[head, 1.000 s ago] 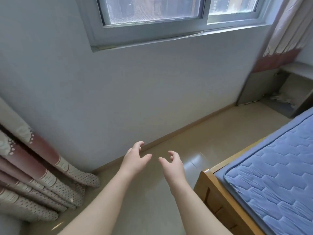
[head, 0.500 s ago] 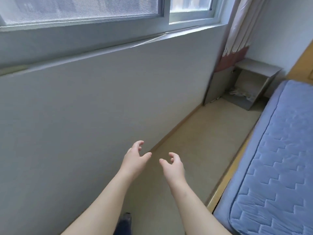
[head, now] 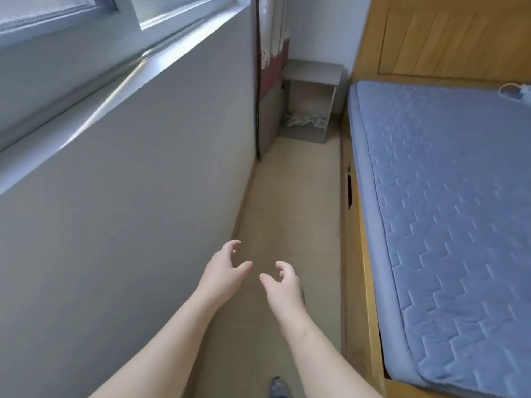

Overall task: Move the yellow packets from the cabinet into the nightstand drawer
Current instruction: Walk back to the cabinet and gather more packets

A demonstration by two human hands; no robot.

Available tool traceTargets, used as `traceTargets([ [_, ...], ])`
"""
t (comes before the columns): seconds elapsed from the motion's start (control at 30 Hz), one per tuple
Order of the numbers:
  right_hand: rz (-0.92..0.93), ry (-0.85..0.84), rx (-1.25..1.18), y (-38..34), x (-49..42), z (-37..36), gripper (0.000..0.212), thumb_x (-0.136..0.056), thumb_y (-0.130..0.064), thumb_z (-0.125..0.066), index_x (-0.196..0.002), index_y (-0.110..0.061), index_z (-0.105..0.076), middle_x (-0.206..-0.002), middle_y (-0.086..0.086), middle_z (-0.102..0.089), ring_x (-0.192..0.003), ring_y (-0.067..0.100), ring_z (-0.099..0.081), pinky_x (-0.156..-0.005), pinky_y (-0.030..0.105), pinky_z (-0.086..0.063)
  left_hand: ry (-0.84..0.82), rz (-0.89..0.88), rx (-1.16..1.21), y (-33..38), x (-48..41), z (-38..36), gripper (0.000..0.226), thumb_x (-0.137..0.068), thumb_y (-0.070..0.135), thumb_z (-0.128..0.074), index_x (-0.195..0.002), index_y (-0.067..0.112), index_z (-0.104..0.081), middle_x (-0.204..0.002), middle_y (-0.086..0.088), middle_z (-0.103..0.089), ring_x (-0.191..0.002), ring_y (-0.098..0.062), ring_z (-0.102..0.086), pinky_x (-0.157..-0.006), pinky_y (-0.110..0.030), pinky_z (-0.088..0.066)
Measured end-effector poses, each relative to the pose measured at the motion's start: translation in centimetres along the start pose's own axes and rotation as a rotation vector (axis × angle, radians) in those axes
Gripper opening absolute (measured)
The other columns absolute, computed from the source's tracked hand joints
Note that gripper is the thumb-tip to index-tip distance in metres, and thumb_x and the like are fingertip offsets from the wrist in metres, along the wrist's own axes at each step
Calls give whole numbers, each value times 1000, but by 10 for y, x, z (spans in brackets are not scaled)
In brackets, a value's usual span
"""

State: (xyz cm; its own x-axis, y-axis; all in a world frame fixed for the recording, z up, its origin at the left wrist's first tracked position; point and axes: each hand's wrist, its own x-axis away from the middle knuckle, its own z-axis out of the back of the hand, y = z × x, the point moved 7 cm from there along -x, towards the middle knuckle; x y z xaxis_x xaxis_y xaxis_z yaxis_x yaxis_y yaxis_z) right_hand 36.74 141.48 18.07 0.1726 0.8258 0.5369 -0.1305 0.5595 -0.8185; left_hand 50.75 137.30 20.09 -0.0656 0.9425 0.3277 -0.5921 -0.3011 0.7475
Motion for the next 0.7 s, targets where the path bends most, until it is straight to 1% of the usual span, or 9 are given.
traceTargets([
  [0.1, -22, 53, -33, -17, -39, 3, 48, -93, -27, -51, -139, -26, -36, -136, -5, -38, -83, 5, -44, -67, 23, -35, -69, -52, -47, 21, -49, -3, 52, -91, 29, -55, -140, 30, -36, -140, 3, -43, -120, -14, -46, -89, -26, -40],
  [0.23, 2, 80, -74, -64, -113, 8, 49, -93, -26, -50, -139, -25, -36, -137, -4, -37, -87, 8, -43, -74, 24, -34, -70, -101, -32, 59, -130, -1, 52, -91, 29, -55, -139, 30, -36, -140, 3, -43, -118, -13, -47, -87, -24, -38],
  [0.3, 25, 86, -78, -95, -153, 14, 49, -93, -26, -50, -140, -26, -35, -138, -4, -37, -86, 9, -43, -76, 24, -34, -59, -102, -19, 80, -171, 2, 51, -91, 29, -55, -139, 31, -37, -140, 3, -43, -115, -11, -47, -85, -23, -37],
  [0.37, 39, 93, -72, -129, -195, 23, 50, -93, -26, -50, -140, -26, -34, -140, -3, -37, -90, 10, -42, -78, 25, -34, -50, -98, -6, 102, -215, 7, 51, -91, 29, -54, -139, 31, -36, -140, 3, -43, -112, -10, -47, -84, -23, -37],
  [0.5, 81, 109, -85, -197, -267, 42, 50, -93, -25, -51, -140, -25, -35, -138, -2, -38, -92, 12, -42, -79, 26, -33, -21, -115, 36, 150, -295, 15, 50, -91, 29, -54, -138, 31, -37, -138, 4, -44, -118, -12, -47, -86, -24, -39],
  [0.63, 79, 136, -89, -240, -332, 58, 50, -93, -26, -51, -140, -26, -35, -135, -3, -40, -85, 10, -43, -77, 26, -34, -43, -117, 48, 186, -373, 10, 50, -91, 30, -54, -138, 31, -37, -138, 5, -44, -119, -13, -48, -89, -27, -43],
  [0.7, 68, 149, -97, -255, -368, 65, 51, -93, -26, -51, -141, -26, -34, -138, -3, -39, -90, 10, -42, -80, 26, -34, -63, -116, 44, 201, -415, 4, 50, -91, 30, -55, -138, 32, -37, -138, 5, -45, -118, -12, -49, -87, -26, -43],
])
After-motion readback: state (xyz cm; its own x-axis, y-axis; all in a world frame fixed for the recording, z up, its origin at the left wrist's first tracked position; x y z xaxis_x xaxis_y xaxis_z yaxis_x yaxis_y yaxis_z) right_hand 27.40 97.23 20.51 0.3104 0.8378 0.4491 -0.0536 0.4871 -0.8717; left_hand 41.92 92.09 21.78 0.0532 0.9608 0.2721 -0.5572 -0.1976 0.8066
